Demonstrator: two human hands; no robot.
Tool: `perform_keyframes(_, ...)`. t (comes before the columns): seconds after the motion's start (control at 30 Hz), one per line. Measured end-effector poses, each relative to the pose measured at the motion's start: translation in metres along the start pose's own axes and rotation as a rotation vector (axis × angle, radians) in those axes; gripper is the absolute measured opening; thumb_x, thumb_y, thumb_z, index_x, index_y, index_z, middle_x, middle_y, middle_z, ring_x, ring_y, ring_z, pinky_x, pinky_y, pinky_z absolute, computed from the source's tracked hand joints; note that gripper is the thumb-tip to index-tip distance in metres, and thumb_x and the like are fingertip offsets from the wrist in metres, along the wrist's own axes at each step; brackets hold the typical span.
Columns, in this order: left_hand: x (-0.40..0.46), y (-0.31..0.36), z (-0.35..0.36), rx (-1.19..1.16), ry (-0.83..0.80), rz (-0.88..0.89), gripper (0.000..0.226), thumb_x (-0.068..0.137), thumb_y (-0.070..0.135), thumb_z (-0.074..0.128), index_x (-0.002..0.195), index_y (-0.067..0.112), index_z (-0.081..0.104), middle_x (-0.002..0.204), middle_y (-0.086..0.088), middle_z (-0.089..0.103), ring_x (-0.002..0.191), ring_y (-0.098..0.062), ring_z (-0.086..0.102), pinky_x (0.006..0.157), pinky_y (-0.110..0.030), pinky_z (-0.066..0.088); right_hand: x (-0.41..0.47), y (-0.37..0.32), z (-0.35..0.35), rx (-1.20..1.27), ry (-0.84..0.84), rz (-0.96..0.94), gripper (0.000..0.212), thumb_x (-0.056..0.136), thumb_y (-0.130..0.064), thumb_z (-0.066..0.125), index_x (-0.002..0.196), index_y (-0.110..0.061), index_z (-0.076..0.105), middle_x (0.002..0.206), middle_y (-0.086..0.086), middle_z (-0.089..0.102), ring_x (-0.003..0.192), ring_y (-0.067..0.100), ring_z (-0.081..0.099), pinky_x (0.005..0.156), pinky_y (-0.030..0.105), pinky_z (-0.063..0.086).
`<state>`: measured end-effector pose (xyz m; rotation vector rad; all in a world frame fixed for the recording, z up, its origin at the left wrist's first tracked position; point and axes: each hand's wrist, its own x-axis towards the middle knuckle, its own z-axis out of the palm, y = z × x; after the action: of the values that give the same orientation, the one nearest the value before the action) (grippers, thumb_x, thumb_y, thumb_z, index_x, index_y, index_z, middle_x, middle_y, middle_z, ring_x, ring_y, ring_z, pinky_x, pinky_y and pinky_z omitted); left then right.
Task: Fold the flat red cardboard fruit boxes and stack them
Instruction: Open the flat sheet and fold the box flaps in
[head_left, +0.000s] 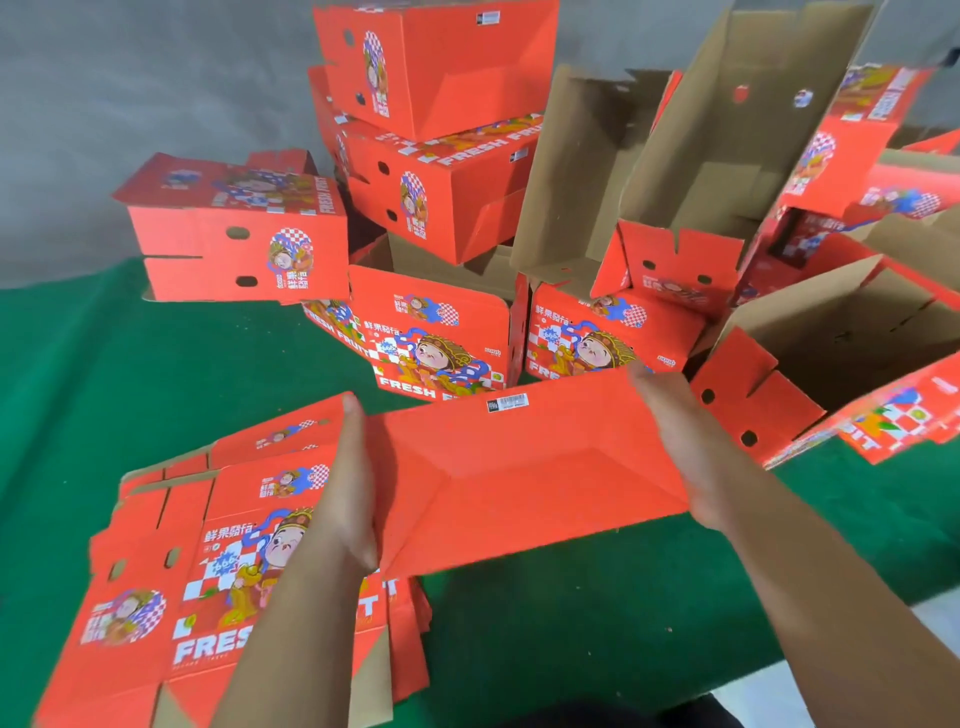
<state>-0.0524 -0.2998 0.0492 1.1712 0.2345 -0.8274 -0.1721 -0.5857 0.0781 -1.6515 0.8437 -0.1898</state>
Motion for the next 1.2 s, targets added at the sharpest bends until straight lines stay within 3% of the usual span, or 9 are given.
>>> perform_keyframes(0.13,-0.011,-0.013,-0.004,0.029,0.155,0.614,0.032,0.094,0.051,0.060,0.098,0.026,0.080,0.114,0.006,0.077,0.113,-0.022,0.072,0.088,-0.040,0.054,-0.023,-0.006,-0.002,0.383,-0.293,0.020,0.025,0.097,-0.064,0.055,0.113,-0.051,0.069,0.119,-0.013,0.072,0.118,0.017,0.065,0.093,0.043,0.057)
perform_keyframes(0.23,-0.014,-0.021,0.000,0.156,0.072,0.929,0.038,0.086,0.022,0.061,0.123,0.025,0.066,0.145,0.015,0.060,0.128,-0.006,0.060,0.092,-0.027,0.055,-0.026,0.016,-0.012,0.103,-0.285,-0.063,0.089,0.080,-0.057,0.079,0.155,-0.048,0.033,0.158,-0.013,0.044,0.140,0.014,0.048,0.120,0.049,0.033)
perform_keyframes(0.33,-0.013,-0.012,0.002,0.155,0.017,0.699,0.079,0.081,0.023,0.065,0.153,0.044,0.040,0.154,0.017,0.049,0.127,-0.005,0.062,0.091,-0.032,0.058,-0.038,0.016,-0.018,-0.050,-0.189,-0.325,0.088,0.087,-0.050,0.077,0.156,-0.054,0.024,0.157,-0.032,0.033,0.141,-0.006,0.036,0.113,0.026,0.031)
perform_keyframes(0.43,-0.008,-0.014,0.006,0.073,-0.122,0.176,0.069,0.079,0.038,0.083,0.143,0.026,0.058,0.127,-0.006,0.073,0.099,-0.026,0.077,0.074,-0.045,0.062,-0.041,0.020,-0.024,-0.111,-0.210,-0.510,0.087,0.093,-0.030,0.077,0.157,-0.052,0.024,0.146,-0.035,0.050,0.131,-0.013,0.049,0.099,0.007,0.042)
perform_keyframes(0.57,-0.002,-0.038,0.001,0.202,0.075,0.648,0.064,0.081,0.032,0.088,0.133,0.028,0.050,0.105,0.001,0.074,0.073,-0.014,0.073,0.055,-0.034,0.058,-0.033,0.024,-0.021,-0.142,-0.119,-0.535,0.079,0.094,-0.009,0.072,0.145,-0.054,0.033,0.129,-0.028,0.062,0.117,0.000,0.064,0.095,0.027,0.057)
perform_keyframes(0.7,0.009,-0.039,-0.013,0.586,0.126,0.933,0.064,0.089,0.005,0.077,0.121,0.054,0.049,0.116,0.022,0.066,0.105,0.001,0.065,0.089,-0.013,0.050,-0.028,0.035,-0.009,0.073,0.030,-0.409,0.050,0.088,-0.011,0.071,0.128,-0.033,0.053,0.123,-0.012,0.069,0.122,0.013,0.063,0.110,0.048,0.046)
perform_keyframes(0.8,0.012,-0.047,-0.019,0.584,0.065,0.773,0.049,0.084,0.019,0.067,0.120,0.050,0.057,0.117,0.013,0.071,0.111,-0.007,0.067,0.088,-0.020,0.052,-0.024,0.049,0.001,0.095,0.033,-0.208,0.036,0.075,-0.029,0.071,0.110,-0.034,0.066,0.111,-0.017,0.072,0.115,0.010,0.062,0.113,0.049,0.043)
perform_keyframes(1.0,0.016,-0.056,-0.017,0.220,0.197,0.504,0.041,0.090,0.048,0.061,0.130,0.050,0.055,0.137,0.009,0.064,0.131,-0.014,0.057,0.110,-0.037,0.041,-0.018,0.072,0.011,0.158,0.077,-0.050,0.086,0.093,-0.017,0.074,0.158,-0.032,0.020,0.125,-0.015,0.057,0.122,0.014,0.055,0.115,0.049,0.040)
perform_keyframes(1.2,0.023,-0.052,0.007,0.473,0.003,0.325,0.043,0.096,0.073,0.046,0.121,0.049,0.071,0.123,0.024,0.071,0.115,-0.006,0.069,0.095,-0.026,0.045,-0.012,0.064,0.016,0.016,-0.086,-0.044,0.046,0.096,-0.034,0.069,0.139,-0.042,0.054,0.128,-0.017,0.062,0.119,0.013,0.061,0.104,0.043,0.050)
